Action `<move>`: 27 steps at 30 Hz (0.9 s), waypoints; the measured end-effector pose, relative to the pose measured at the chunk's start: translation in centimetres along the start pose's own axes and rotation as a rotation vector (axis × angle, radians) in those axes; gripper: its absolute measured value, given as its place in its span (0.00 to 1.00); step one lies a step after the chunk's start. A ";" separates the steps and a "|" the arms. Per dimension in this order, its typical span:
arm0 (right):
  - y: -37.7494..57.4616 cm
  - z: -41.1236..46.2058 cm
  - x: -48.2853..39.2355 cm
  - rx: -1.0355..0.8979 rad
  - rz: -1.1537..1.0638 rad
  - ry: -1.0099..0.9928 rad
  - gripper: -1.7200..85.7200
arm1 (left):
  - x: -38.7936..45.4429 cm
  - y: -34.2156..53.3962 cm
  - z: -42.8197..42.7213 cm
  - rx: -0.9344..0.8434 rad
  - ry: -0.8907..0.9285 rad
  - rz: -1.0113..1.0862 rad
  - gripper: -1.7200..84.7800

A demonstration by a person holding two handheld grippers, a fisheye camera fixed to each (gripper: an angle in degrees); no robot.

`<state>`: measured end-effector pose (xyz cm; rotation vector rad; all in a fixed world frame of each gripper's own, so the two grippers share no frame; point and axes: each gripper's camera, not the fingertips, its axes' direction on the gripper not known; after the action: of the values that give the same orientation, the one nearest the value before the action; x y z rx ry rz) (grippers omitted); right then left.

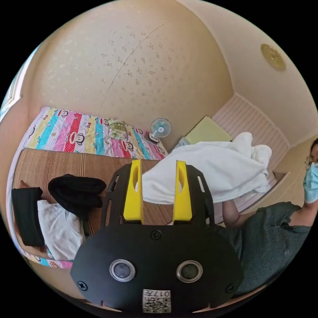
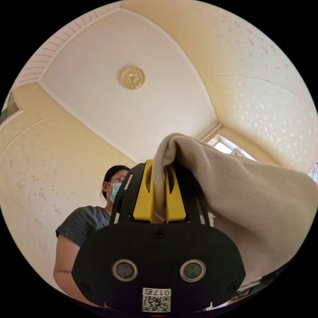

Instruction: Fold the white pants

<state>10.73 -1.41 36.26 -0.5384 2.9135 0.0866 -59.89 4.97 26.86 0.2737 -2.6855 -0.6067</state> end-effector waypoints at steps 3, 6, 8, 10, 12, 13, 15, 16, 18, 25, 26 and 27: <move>-1.3 -0.7 1.4 0.036 0.052 0.013 0.09 | 3.9 0.7 -0.7 0.037 0.113 0.198 0.18; -2.2 -0.3 2.8 0.031 0.103 0.095 0.09 | 10.1 2.3 1.7 -0.063 0.190 0.457 0.18; -2.6 -0.2 4.5 0.027 0.161 0.121 0.09 | 13.8 4.5 4.2 -0.159 0.186 0.626 0.18; -2.9 -0.7 5.5 0.047 0.213 0.156 0.09 | 17.3 8.5 7.3 -0.252 0.106 0.826 0.16; -3.0 -1.7 6.1 0.085 0.236 0.127 0.09 | 17.9 11.5 7.9 -0.214 0.053 0.907 0.15; -3.0 -2.3 6.4 0.118 0.246 0.085 0.09 | 17.5 13.0 7.8 -0.170 0.037 0.921 0.15; -3.5 -2.3 6.7 0.122 0.263 0.082 0.09 | 16.5 14.8 7.7 -0.131 0.008 0.912 0.15; -4.0 -2.0 6.9 0.101 0.279 0.105 0.09 | 15.6 15.7 7.8 -0.130 -0.009 0.902 0.15; -4.7 -1.4 7.1 0.077 0.292 0.130 0.10 | 14.4 16.7 8.1 -0.154 -0.027 0.896 0.16; -6.5 -1.2 7.6 0.053 0.317 0.112 0.10 | 8.8 19.7 7.3 -0.166 -0.075 0.849 0.18; -6.7 -1.2 7.7 0.048 0.321 0.114 0.10 | 8.4 20.0 7.3 -0.170 -0.073 0.847 0.18; -6.8 -1.2 7.7 0.046 0.325 0.115 0.10 | 7.8 20.5 7.4 -0.178 -0.077 0.846 0.17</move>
<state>5.91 -10.51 35.85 -0.0608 3.0791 0.0323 -72.06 23.85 32.25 -0.8987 -2.4575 -0.5640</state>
